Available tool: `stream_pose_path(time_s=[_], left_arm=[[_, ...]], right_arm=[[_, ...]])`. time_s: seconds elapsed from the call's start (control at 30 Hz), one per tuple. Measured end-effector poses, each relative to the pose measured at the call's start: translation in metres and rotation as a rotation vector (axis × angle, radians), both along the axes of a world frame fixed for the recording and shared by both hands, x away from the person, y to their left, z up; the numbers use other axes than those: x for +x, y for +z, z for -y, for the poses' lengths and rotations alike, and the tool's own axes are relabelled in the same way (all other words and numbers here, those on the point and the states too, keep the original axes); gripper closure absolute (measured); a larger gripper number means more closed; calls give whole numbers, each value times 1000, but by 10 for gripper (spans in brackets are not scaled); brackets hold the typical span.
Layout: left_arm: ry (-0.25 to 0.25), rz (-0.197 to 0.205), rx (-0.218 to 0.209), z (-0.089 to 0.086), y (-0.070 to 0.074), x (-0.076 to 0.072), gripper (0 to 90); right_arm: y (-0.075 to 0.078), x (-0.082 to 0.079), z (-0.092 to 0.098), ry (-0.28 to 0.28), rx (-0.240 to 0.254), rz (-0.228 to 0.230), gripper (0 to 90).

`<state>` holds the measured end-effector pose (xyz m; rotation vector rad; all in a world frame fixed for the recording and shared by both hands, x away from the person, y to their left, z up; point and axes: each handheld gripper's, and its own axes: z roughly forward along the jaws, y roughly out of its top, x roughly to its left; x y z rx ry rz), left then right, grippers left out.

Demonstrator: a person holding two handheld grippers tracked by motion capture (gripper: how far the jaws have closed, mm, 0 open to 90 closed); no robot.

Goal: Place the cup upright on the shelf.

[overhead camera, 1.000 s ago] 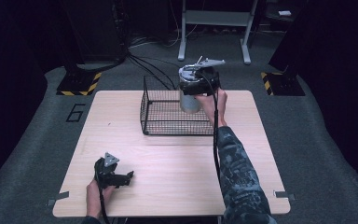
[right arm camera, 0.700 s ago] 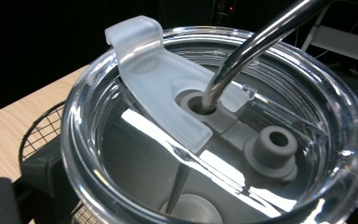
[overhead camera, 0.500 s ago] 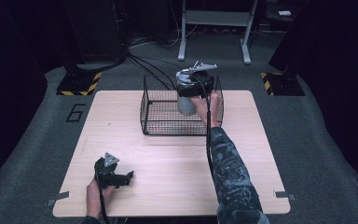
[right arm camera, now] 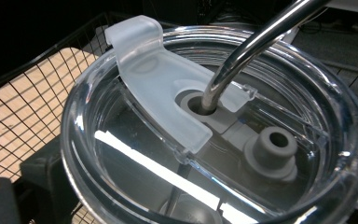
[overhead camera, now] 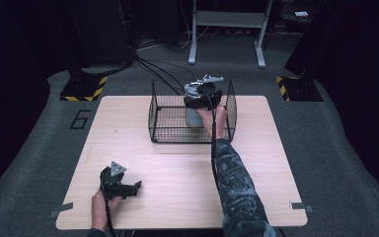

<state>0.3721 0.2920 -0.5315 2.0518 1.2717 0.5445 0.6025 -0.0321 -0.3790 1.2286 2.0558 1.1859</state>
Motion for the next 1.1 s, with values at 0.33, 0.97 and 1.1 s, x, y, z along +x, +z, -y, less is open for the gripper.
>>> stream_pose_path(time_s=[0.33,0.97,1.1], left_arm=[[-8,-3,7,-1,1,0,4],[-5,7,9,-1,0,1,4],[-5,6,9,-1,0,1,4]], right_arm=[[-18,4,-8,4,-16,-27,34],[-33,2,-14,11,-47,-40,34],[-39,-7,-5,26,-29,-9,34]])
